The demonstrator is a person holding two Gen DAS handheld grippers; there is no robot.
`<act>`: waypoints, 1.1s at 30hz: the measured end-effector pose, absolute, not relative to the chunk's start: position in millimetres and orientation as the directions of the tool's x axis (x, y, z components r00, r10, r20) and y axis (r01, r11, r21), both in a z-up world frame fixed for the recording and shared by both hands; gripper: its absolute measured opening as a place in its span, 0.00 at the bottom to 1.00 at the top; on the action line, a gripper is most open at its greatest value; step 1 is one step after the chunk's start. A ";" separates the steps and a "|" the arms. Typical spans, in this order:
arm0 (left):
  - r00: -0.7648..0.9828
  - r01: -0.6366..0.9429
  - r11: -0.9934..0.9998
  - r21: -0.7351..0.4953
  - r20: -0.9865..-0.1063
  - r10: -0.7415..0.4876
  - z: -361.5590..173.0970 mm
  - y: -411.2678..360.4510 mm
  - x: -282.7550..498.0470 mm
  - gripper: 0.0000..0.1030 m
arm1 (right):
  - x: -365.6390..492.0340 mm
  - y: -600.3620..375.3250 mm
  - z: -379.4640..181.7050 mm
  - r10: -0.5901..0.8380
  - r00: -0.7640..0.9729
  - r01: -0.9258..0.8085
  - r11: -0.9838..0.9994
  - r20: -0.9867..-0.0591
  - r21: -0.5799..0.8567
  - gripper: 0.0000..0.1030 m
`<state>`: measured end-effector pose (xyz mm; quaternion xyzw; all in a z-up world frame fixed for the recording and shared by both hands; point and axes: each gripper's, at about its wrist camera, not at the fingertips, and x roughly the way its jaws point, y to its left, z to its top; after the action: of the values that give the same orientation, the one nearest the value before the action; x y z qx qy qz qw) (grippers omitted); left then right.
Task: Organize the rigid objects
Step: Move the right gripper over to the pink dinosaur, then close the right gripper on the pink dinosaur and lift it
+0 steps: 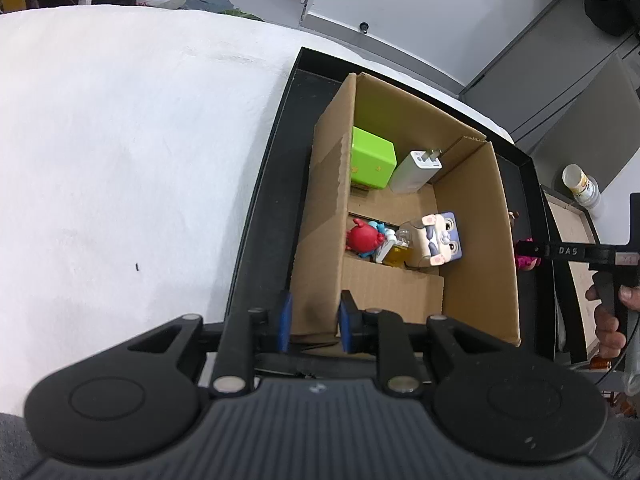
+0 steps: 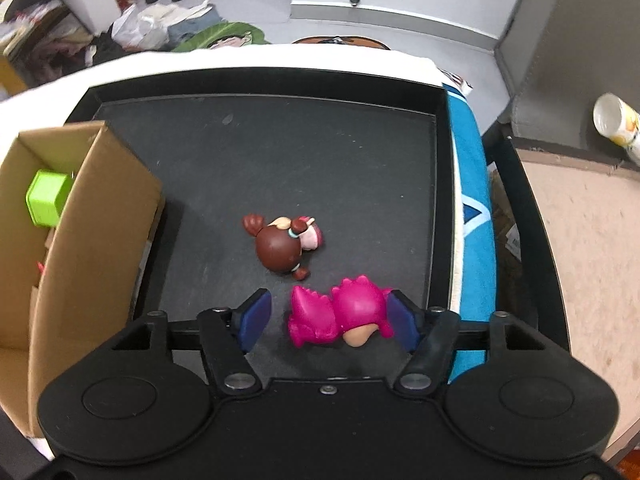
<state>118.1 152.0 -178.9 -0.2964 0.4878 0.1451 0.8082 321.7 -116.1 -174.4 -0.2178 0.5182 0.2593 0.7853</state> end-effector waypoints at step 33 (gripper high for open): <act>0.475 -0.537 0.776 -0.331 -0.879 -0.046 -181.5 150.2 120.9 0.21 | 315.1 -116.0 -187.3 0.081 0.404 -0.634 0.743 -0.911 -0.215 0.61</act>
<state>120.9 150.2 -181.5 -0.2981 0.4890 0.1525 0.8055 315.1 -116.0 -187.3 -0.2783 0.4969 0.2263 0.7902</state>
